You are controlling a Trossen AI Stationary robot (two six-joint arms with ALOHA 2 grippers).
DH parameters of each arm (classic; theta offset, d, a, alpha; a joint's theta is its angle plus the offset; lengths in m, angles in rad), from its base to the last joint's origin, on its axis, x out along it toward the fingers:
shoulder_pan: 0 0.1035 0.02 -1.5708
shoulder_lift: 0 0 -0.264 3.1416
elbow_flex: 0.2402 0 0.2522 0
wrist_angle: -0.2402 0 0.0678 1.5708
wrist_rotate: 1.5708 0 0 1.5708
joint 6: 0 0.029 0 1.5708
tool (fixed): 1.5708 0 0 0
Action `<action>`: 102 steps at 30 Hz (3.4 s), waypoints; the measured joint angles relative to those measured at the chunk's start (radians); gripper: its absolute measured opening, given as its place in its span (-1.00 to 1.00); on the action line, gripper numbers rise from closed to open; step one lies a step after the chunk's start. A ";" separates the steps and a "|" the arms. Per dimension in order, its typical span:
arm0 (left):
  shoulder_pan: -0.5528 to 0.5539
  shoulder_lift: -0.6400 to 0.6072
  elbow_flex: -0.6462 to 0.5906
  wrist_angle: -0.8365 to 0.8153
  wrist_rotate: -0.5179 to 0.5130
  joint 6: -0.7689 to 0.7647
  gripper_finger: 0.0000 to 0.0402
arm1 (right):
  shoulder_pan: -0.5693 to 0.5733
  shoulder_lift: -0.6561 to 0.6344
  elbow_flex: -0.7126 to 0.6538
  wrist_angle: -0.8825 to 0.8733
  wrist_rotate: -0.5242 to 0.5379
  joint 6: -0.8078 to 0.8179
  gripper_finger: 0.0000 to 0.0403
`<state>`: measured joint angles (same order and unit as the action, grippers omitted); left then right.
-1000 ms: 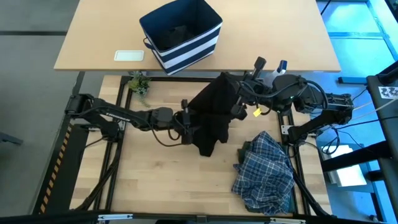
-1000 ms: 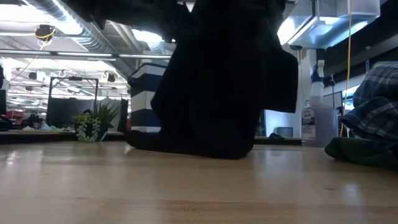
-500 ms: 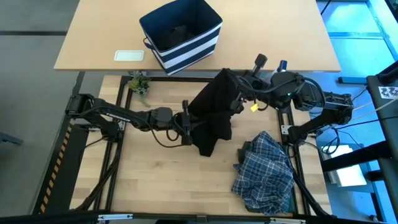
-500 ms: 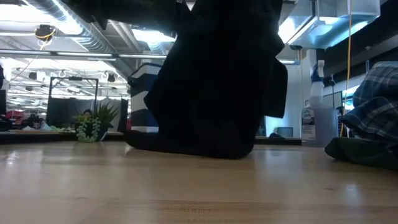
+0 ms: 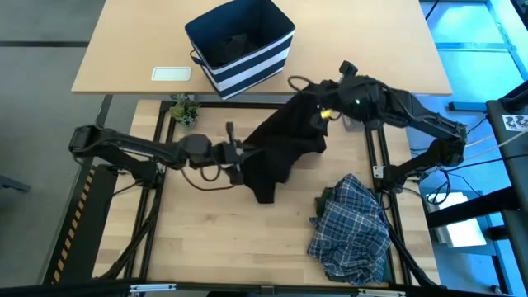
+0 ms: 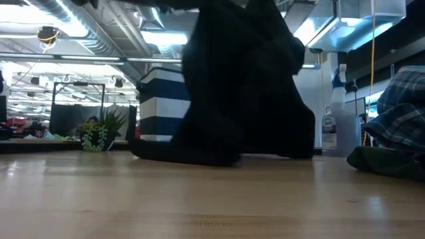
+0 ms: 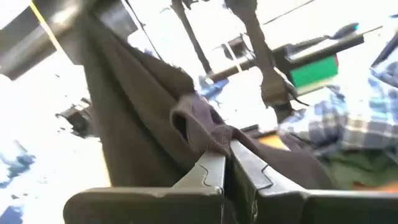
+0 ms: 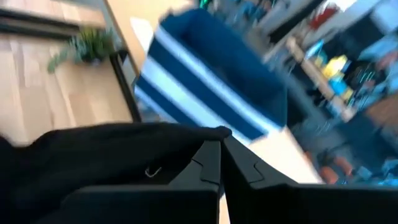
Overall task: Fold Laundry from Bin
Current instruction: Fold the black shirt
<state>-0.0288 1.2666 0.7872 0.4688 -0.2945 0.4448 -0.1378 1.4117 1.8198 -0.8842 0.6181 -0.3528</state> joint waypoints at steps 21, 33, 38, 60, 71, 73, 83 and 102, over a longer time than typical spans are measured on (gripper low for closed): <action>0.005 -0.233 0.060 -0.318 -0.109 0.108 -1.00 | -0.168 0.000 -0.229 0.066 -0.590 0.096 -0.18; 0.004 -0.224 0.062 -0.320 -0.133 0.108 -1.00 | 0.056 0.145 -0.230 0.167 -0.655 0.284 0.14; 0.004 -0.220 0.062 -0.321 -0.142 0.108 -1.00 | 0.101 0.229 -0.231 0.162 -0.533 0.327 0.14; 0.003 -0.220 0.062 -0.361 -0.142 0.078 -0.99 | 0.099 0.307 -0.231 -0.002 -0.563 0.318 -0.94; -0.062 -0.232 0.063 -0.759 -0.122 -0.190 -0.47 | 0.137 0.206 -0.231 -0.287 -0.432 0.358 -0.98; -0.078 -0.227 0.063 -0.822 -0.106 -0.251 -0.40 | 0.161 0.192 -0.231 -0.329 -0.415 0.378 -0.98; -0.139 -0.176 -0.023 -0.917 -0.047 -0.510 -0.28 | 0.245 0.188 -0.231 -0.430 -0.338 0.463 -0.99; 0.110 -0.075 -0.273 -0.755 0.304 -0.715 -0.28 | 0.242 0.188 -0.231 -0.419 -0.341 0.480 -1.00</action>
<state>0.0813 1.1912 0.5143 -0.2866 0.0091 -0.2705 0.1047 1.5993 1.5887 -1.3029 0.2775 0.1268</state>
